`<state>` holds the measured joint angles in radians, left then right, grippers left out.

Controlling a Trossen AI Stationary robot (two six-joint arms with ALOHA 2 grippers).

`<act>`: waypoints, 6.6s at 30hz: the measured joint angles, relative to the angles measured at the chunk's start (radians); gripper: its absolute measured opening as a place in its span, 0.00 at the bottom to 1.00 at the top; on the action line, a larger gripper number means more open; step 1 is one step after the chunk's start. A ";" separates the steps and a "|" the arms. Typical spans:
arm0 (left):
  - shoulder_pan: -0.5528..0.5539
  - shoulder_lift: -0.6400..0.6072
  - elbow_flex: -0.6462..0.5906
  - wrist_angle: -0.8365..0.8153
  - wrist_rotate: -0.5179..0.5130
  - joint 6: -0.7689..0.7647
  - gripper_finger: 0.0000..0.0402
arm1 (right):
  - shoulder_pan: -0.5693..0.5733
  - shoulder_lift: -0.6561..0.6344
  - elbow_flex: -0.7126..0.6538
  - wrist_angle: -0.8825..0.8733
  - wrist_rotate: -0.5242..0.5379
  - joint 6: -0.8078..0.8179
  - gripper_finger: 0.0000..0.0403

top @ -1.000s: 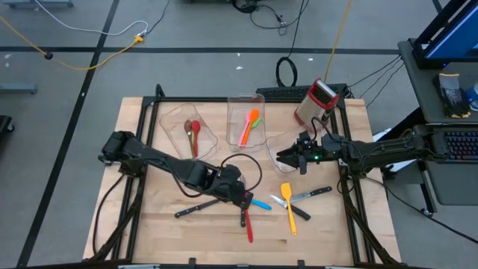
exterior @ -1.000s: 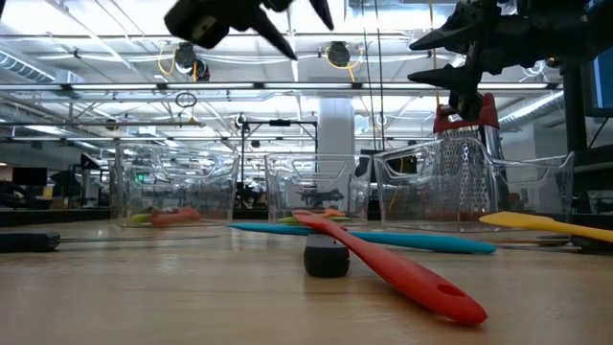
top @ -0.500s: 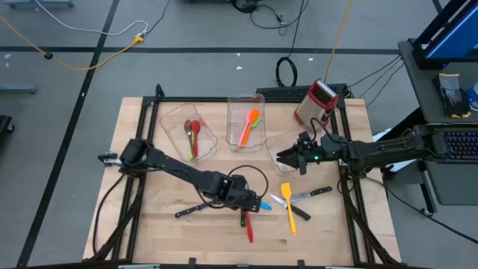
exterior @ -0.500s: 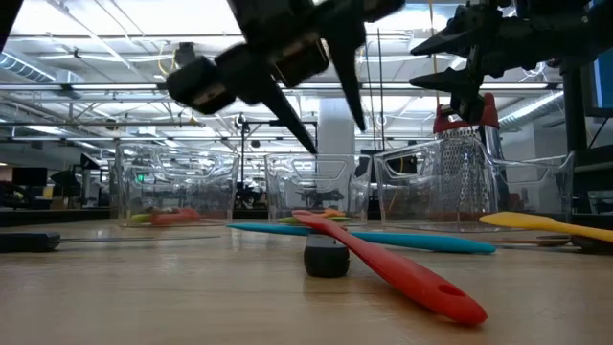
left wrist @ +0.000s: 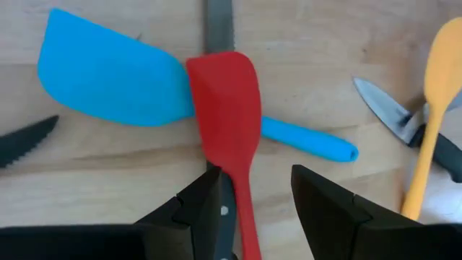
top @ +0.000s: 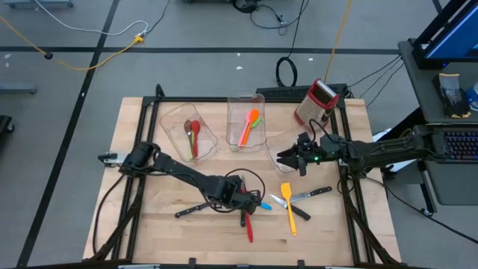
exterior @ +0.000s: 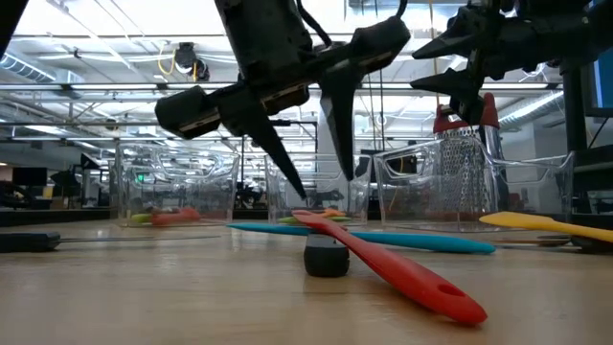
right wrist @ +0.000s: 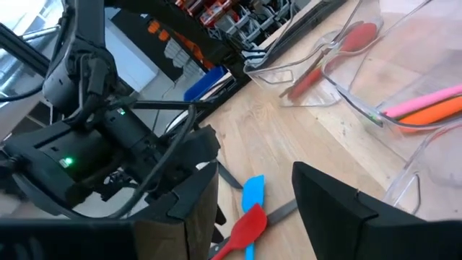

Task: Pick & Place Kitchen Items
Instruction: Put the red silicone spatula into the middle bin

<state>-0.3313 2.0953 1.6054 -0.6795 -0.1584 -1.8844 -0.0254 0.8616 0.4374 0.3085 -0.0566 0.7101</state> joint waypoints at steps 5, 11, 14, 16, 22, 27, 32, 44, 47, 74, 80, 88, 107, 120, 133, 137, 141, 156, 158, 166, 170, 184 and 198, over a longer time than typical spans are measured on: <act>0.003 0.023 0.000 -0.018 0.030 -0.034 0.43 | 0.000 0.000 0.000 0.000 0.000 0.002 0.42; 0.002 0.049 0.001 -0.020 0.031 -0.085 0.43 | 0.000 0.000 0.000 -0.002 0.000 0.003 0.42; 0.002 0.055 0.000 -0.021 0.008 -0.089 0.43 | 0.000 0.000 0.000 -0.001 0.000 0.003 0.42; 0.006 0.053 0.000 -0.025 0.006 -0.088 0.43 | 0.000 0.000 0.000 0.000 0.000 0.003 0.42; 0.021 0.053 0.000 -0.028 0.000 -0.050 0.43 | 0.000 0.000 0.000 0.000 -0.001 0.003 0.42; 0.040 0.052 0.000 -0.035 0.000 -0.003 0.43 | 0.000 0.000 0.000 0.000 0.000 0.003 0.42; 0.051 0.052 0.000 -0.035 0.003 0.019 0.43 | 0.000 0.000 0.000 0.000 0.000 0.003 0.42; 0.052 0.052 0.000 -0.034 0.010 0.022 0.43 | 0.000 0.000 0.000 0.000 0.000 0.003 0.42; 0.052 0.052 0.000 -0.034 0.010 0.022 0.41 | 0.000 0.000 0.000 0.000 0.000 0.003 0.42; 0.052 0.050 0.001 -0.033 -0.029 0.041 0.01 | 0.000 0.000 0.000 0.000 0.000 0.003 0.42; 0.051 0.050 0.001 -0.032 -0.044 0.041 0.01 | 0.000 0.000 0.000 0.000 0.000 0.003 0.42; 0.051 0.050 0.001 -0.013 -0.053 0.040 0.00 | 0.000 0.000 0.000 0.000 0.000 0.003 0.42; 0.047 0.051 0.000 0.048 -0.033 0.047 0.00 | 0.000 0.000 0.000 0.000 0.000 -0.001 0.42; 0.045 0.001 -0.001 0.025 -0.028 0.070 0.00 | 0.000 0.000 0.000 -0.006 0.000 -0.043 0.42; 0.042 -0.041 0.000 0.050 -0.081 0.094 0.00 | 0.000 0.000 0.001 -0.008 0.000 -0.045 0.42; 0.042 -0.071 0.000 0.031 -0.109 0.103 0.00 | 0.000 0.000 0.001 -0.009 0.000 -0.045 0.42; 0.042 -0.106 0.000 0.014 -0.144 0.121 0.00 | 0.000 0.000 0.001 -0.012 0.000 -0.045 0.42; 0.044 -0.259 0.000 0.016 -0.309 0.286 0.00 | 0.000 0.000 0.001 -0.016 0.000 -0.045 0.42; 0.043 -0.283 0.000 0.020 -0.323 0.324 0.00 | 0.000 0.000 0.001 -0.015 0.000 -0.045 0.42; 0.038 -0.378 0.000 0.018 -0.405 0.396 0.00 | 0.000 0.000 0.001 -0.015 0.000 -0.045 0.42; 0.040 -0.413 0.001 0.035 -0.421 0.465 0.00 | 0.000 0.000 0.001 -0.015 0.000 -0.045 0.42; 0.055 -0.442 0.001 0.174 -0.476 0.589 0.00 | 0.000 0.000 0.001 -0.016 0.000 -0.045 0.42; 0.321 -0.441 0.001 0.177 -0.356 0.782 0.00 | -0.001 0.000 0.000 -0.015 0.004 -0.154 0.42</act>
<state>-0.0100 1.6539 1.6062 -0.5025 -0.5147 -1.1022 -0.0259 0.8616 0.4377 0.2934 -0.0531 0.5556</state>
